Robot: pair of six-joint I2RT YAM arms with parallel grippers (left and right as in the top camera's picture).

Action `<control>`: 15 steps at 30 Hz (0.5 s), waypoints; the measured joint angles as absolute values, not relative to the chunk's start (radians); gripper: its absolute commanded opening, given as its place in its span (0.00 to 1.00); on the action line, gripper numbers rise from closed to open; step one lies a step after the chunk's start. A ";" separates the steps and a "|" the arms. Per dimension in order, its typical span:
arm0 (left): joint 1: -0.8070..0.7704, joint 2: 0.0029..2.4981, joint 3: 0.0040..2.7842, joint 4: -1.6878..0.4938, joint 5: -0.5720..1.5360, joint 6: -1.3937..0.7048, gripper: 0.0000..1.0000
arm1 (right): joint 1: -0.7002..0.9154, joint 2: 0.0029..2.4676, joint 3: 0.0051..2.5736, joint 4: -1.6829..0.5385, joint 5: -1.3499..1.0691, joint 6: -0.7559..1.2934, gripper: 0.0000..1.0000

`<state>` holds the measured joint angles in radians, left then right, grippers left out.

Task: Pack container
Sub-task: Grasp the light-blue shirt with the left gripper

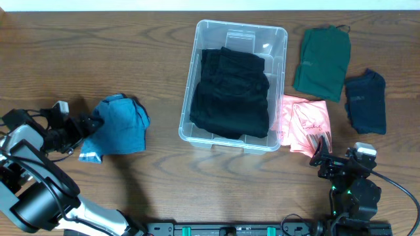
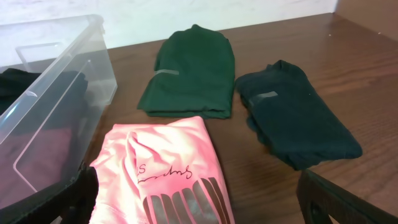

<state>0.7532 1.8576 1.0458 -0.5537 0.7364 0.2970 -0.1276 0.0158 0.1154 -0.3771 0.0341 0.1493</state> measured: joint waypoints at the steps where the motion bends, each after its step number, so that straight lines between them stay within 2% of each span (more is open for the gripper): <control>1: 0.741 1.858 1.046 -0.553 0.743 0.297 0.92 | -0.128 0.016 0.115 -0.377 0.034 0.149 0.99; 10: 0.594 1.858 1.046 -0.554 0.760 0.320 0.92 | -0.127 0.016 0.115 -0.377 0.034 0.149 0.99; 15: 0.566 1.858 1.046 -0.554 0.760 0.324 0.92 | -0.128 0.016 0.115 -0.377 0.034 0.149 0.99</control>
<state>0.5663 1.8576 1.0458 -0.5537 0.7601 0.3241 -0.1276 0.0158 0.1154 -0.3771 0.0338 0.1493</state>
